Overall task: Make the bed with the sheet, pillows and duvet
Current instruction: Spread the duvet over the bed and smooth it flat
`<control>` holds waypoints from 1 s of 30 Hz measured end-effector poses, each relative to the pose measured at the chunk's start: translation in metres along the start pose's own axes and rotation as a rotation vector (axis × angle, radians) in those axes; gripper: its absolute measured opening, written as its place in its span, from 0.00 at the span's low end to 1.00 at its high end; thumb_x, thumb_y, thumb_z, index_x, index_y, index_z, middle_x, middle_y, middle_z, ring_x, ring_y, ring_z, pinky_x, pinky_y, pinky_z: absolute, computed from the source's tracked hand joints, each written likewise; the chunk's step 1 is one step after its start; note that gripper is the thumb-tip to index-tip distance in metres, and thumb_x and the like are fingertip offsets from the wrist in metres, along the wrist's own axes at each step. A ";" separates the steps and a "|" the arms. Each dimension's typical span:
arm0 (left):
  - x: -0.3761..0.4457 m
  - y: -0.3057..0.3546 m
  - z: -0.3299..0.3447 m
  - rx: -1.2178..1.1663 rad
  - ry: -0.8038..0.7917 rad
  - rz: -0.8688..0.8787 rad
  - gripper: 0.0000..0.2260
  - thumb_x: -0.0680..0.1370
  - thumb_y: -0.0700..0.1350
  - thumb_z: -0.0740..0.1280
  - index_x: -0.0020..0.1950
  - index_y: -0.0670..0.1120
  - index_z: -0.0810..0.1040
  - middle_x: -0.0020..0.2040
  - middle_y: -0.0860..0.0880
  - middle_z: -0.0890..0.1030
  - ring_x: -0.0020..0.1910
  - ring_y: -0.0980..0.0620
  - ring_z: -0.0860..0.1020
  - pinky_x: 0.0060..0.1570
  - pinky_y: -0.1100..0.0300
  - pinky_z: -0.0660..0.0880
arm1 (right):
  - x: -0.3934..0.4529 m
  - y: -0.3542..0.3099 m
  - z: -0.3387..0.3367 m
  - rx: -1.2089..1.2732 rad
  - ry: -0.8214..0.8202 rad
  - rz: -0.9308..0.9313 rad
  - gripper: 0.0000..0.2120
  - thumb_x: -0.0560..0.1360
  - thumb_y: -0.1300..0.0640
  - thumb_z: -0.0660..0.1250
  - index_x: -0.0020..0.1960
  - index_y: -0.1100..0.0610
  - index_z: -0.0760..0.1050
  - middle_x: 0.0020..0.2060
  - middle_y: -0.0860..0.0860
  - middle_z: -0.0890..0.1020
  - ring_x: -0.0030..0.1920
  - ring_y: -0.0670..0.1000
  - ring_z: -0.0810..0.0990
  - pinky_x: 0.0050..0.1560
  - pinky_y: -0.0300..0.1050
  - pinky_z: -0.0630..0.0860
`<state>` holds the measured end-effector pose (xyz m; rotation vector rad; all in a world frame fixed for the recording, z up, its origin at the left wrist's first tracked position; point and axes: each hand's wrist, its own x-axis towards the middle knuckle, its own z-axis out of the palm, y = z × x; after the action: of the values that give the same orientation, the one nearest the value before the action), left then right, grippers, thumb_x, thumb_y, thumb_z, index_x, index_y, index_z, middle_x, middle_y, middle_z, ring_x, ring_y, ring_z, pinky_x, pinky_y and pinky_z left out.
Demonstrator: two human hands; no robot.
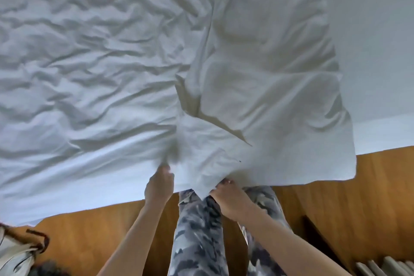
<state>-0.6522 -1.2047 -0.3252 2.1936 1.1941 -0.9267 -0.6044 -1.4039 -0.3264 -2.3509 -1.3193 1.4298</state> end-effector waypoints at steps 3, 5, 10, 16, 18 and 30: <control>0.022 0.030 -0.009 -0.298 0.224 0.003 0.12 0.82 0.48 0.58 0.63 0.45 0.72 0.57 0.43 0.81 0.55 0.40 0.78 0.48 0.55 0.68 | -0.005 0.018 0.009 0.099 0.156 -0.048 0.14 0.74 0.60 0.61 0.58 0.56 0.76 0.52 0.51 0.81 0.52 0.53 0.79 0.52 0.48 0.78; 0.040 0.062 -0.018 -0.405 0.286 0.059 0.14 0.82 0.50 0.58 0.65 0.46 0.70 0.58 0.46 0.81 0.56 0.43 0.77 0.47 0.57 0.66 | -0.011 0.030 0.005 0.100 0.345 -0.075 0.12 0.75 0.57 0.58 0.53 0.55 0.78 0.45 0.49 0.82 0.45 0.50 0.80 0.45 0.46 0.80; 0.092 0.131 -0.036 -0.511 0.147 0.077 0.31 0.77 0.62 0.61 0.74 0.45 0.63 0.67 0.47 0.75 0.66 0.45 0.72 0.61 0.53 0.67 | 0.012 0.064 -0.037 0.064 0.947 0.243 0.20 0.77 0.49 0.64 0.66 0.57 0.69 0.59 0.57 0.78 0.58 0.57 0.76 0.57 0.49 0.75; 0.104 0.118 -0.043 -0.352 0.275 0.229 0.03 0.76 0.44 0.64 0.45 0.45 0.76 0.39 0.51 0.78 0.43 0.46 0.76 0.41 0.59 0.66 | 0.064 0.034 -0.082 0.289 0.524 0.340 0.15 0.79 0.49 0.63 0.61 0.55 0.70 0.42 0.50 0.80 0.42 0.54 0.80 0.41 0.46 0.74; 0.089 0.082 -0.044 -0.394 0.336 0.279 0.06 0.77 0.40 0.63 0.40 0.42 0.71 0.32 0.51 0.74 0.34 0.47 0.71 0.34 0.60 0.63 | 0.069 -0.005 -0.066 0.263 0.426 0.169 0.09 0.80 0.55 0.59 0.59 0.56 0.70 0.34 0.51 0.77 0.34 0.55 0.76 0.37 0.46 0.69; 0.068 -0.057 -0.001 -0.297 0.262 -0.081 0.08 0.77 0.41 0.65 0.55 0.42 0.75 0.48 0.38 0.81 0.47 0.36 0.77 0.42 0.52 0.68 | 0.061 -0.087 0.017 0.311 0.063 -0.259 0.18 0.80 0.44 0.60 0.60 0.57 0.69 0.40 0.54 0.77 0.40 0.54 0.76 0.55 0.54 0.76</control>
<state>-0.6738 -1.1385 -0.3801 2.0797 1.4466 -0.4624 -0.6595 -1.3124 -0.3363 -1.9351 -1.2285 1.3577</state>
